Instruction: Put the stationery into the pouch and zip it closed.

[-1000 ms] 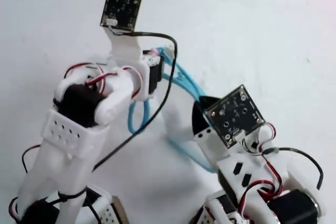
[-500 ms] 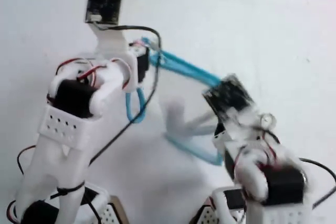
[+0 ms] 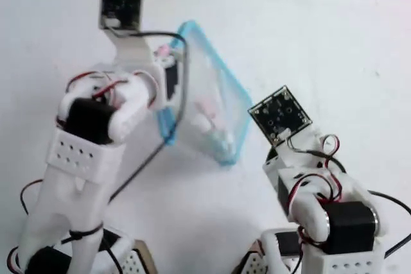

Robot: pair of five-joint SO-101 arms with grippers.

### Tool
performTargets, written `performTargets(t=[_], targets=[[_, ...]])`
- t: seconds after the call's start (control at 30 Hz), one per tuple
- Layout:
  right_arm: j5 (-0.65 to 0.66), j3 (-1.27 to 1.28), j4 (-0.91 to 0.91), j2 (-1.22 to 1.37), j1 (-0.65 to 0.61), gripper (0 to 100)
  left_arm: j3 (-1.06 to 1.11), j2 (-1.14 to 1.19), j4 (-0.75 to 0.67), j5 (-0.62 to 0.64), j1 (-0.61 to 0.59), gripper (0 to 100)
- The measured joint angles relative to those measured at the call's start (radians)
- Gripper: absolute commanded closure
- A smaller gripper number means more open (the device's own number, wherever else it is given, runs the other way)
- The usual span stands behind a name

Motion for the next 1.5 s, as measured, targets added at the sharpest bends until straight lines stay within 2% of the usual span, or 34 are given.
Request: performTargets(t=[0.17,0.27,0.43,0.6,0.7,0.87,1.03,1.23,1.4,1.5], targets=[[0.000,-0.020,-0.055,-0.005,0.000,97.3,0.000,0.000,0.000,0.000,0.044,98],[-0.005,-0.020,-0.060,-0.005,-0.002,89.2,-0.002,0.000,0.000,0.000,0.049,98],[-0.087,-0.020,-0.143,-0.005,-0.098,74.3,-0.014,0.000,0.002,0.002,0.061,98],[-0.091,-0.020,-0.264,0.000,-0.137,74.9,-0.025,-0.002,0.037,-0.002,0.161,98],[-0.037,-0.020,-0.273,0.000,-0.133,76.9,-0.034,-0.012,0.051,-0.008,0.236,98],[0.032,-0.020,-0.273,0.000,-0.012,78.3,-0.044,-0.021,0.075,-0.071,0.331,98],[0.115,-0.020,-0.273,0.000,0.196,78.3,-0.052,-0.023,0.107,-0.081,0.367,98],[0.255,0.044,-0.348,-0.006,0.436,78.3,-0.058,-0.037,0.166,-0.081,0.480,98],[0.264,0.172,-0.450,0.002,0.626,78.3,-0.058,-0.037,0.169,-0.084,0.506,98],[0.195,0.252,-0.462,0.002,0.681,78.3,-0.057,-0.078,0.189,-0.126,0.506,98]])
